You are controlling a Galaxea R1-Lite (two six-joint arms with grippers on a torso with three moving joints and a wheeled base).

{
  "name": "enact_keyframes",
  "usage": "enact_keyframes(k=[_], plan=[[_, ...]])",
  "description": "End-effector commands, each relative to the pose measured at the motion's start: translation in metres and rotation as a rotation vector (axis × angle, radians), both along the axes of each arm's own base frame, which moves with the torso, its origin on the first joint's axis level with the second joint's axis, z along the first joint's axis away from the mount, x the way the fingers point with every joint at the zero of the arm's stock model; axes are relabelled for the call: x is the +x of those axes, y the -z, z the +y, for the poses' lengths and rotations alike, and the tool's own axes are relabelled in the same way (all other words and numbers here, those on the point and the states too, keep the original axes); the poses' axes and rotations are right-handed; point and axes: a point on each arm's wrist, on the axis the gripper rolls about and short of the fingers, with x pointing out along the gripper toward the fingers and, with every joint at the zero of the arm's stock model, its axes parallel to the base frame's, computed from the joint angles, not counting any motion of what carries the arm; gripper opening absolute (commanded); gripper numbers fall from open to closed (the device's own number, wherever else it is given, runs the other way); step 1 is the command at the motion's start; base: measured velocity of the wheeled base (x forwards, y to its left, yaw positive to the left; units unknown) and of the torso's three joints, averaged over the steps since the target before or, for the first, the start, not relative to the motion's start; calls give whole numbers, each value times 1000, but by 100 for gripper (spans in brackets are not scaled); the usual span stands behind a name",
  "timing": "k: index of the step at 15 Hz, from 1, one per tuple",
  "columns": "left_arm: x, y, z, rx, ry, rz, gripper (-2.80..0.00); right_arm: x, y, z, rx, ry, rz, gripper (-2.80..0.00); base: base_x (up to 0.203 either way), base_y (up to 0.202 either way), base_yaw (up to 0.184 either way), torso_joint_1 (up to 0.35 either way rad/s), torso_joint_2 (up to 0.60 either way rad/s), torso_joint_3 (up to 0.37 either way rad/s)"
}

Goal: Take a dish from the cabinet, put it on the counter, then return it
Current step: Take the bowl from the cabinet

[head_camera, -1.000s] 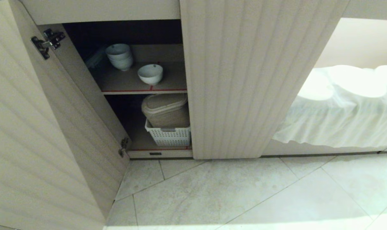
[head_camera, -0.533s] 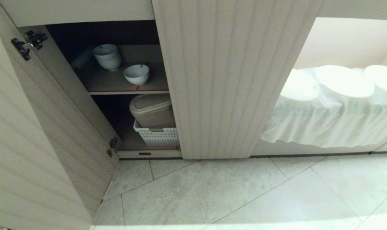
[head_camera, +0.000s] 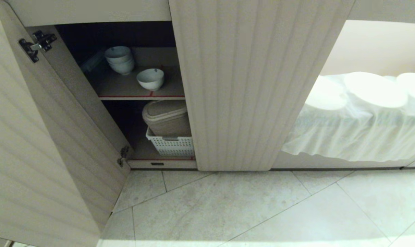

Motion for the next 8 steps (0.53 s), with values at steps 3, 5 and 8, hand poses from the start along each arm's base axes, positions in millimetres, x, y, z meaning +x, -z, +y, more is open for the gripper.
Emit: enact_keyframes(k=[3, 5, 8], plan=[[0, 0, 0, 0, -1, 0, -280, 0, 0, 0, -1, -2, 0, -280, 0, 0, 0, 0, 0, 0], [0, 0, 0, 0, -1, 0, -280, 0, 0, 0, -1, 0, 0, -280, 0, 0, 0, 0, 0, 0], [0, 0, 0, 0, -2, 0, -280, 0, 0, 0, -1, -1, 0, -280, 0, 0, 0, 0, 0, 0]])
